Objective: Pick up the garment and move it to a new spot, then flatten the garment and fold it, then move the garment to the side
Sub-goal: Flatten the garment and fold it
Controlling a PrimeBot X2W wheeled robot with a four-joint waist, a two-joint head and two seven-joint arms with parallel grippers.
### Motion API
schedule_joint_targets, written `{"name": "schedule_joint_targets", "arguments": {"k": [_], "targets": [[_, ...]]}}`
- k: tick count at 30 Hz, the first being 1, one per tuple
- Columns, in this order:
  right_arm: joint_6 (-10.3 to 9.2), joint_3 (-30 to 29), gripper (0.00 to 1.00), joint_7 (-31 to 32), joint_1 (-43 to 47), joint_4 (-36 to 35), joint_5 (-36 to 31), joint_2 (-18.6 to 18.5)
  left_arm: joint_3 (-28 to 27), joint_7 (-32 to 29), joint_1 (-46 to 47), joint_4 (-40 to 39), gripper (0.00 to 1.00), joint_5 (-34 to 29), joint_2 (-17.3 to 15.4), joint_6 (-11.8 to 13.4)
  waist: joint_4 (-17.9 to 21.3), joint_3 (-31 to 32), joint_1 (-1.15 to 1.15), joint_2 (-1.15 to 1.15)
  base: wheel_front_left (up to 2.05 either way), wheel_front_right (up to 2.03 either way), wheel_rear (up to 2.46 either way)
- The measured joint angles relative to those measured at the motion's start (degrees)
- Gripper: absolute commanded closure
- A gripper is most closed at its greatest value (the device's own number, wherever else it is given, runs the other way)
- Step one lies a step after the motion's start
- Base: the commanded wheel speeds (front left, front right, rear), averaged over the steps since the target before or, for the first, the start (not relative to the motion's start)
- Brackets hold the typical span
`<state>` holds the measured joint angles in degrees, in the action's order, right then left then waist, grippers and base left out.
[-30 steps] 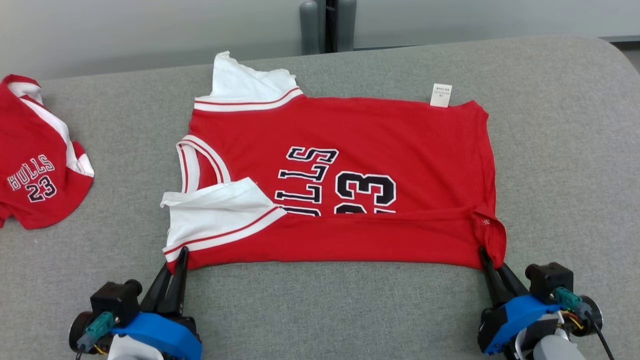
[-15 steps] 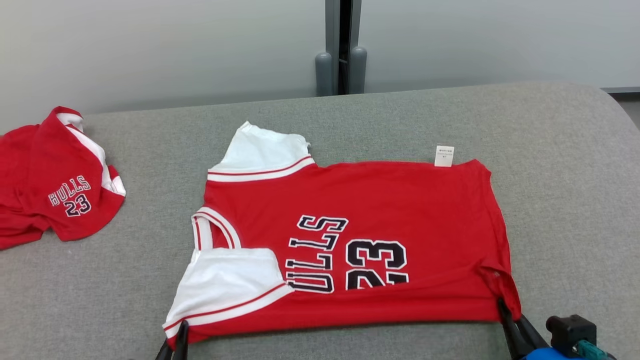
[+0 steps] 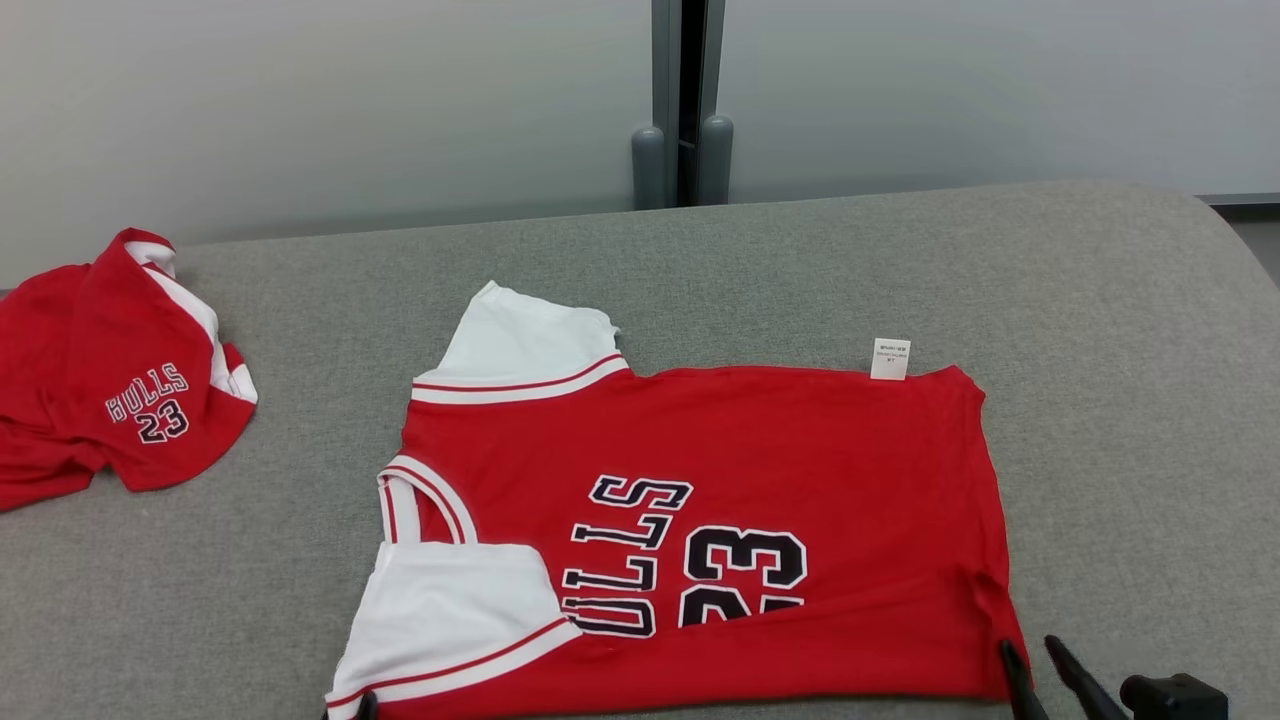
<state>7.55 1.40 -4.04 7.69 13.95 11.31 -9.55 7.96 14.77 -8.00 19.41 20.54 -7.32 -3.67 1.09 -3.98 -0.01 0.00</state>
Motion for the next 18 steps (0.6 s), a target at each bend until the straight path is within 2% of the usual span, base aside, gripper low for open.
{"name": "schedule_joint_targets", "arguments": {"k": [9,18], "targets": [[-0.04,-1.19,0.00,-2.71,-3.99,-2.77,-2.03,0.90,-1.52,0.22,5.56,-4.58,0.00,-2.76,-0.82,-0.49,0.56,-0.48,0.01,0.00,0.00,0.00,0.00],[-0.04,-1.68,0.00,-8.89,-11.04,-2.81,-5.68,1.99,-4.20,0.25,11.63,-7.98,0.00,-5.91,0.79,-1.02,1.53,-0.13,0.01,0.00,0.00,0.00,0.00]]}}
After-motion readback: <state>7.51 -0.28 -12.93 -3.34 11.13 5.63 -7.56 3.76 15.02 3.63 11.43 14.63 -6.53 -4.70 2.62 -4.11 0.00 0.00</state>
